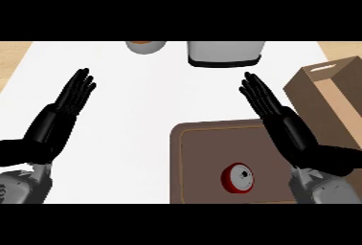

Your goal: Pick the can from the tray and place it in the cardboard box

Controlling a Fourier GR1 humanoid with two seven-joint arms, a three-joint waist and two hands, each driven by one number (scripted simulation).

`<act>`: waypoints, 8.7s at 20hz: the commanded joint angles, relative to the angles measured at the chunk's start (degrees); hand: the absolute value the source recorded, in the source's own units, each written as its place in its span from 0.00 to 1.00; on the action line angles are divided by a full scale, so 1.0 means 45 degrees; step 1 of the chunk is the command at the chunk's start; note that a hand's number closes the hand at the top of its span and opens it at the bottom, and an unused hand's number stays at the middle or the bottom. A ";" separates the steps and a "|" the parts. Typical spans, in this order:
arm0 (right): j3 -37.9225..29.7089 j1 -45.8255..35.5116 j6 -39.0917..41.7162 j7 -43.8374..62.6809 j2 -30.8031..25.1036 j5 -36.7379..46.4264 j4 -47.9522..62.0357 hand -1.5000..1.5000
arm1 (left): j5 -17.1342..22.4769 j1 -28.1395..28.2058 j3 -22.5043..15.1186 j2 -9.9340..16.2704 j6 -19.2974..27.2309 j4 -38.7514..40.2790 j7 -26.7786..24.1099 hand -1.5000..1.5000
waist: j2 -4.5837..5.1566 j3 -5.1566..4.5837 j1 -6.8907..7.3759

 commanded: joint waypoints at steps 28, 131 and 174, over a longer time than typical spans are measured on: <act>-0.4128 0.6341 0.3105 0.4210 -0.7870 0.1338 -0.4839 0.00 | 0.0226 0.1514 0.1265 -0.1654 0.2587 0.0187 0.2092 0.50 | 0.0014 -0.0123 0.0186; 0.5688 0.2312 0.0487 0.6352 0.3089 1.9255 0.0694 1.00 | -0.2728 0.1466 0.3822 -0.4774 -0.0197 -0.0248 0.3326 0.50 | 0.0025 -0.0088 0.0451; -0.5702 -0.1299 0.0895 0.5503 -0.0748 1.7093 -0.1179 1.00 | -0.2906 0.1251 0.3870 -0.4796 -0.0323 -0.0325 0.3477 0.50 | 0.0075 -0.0077 0.0419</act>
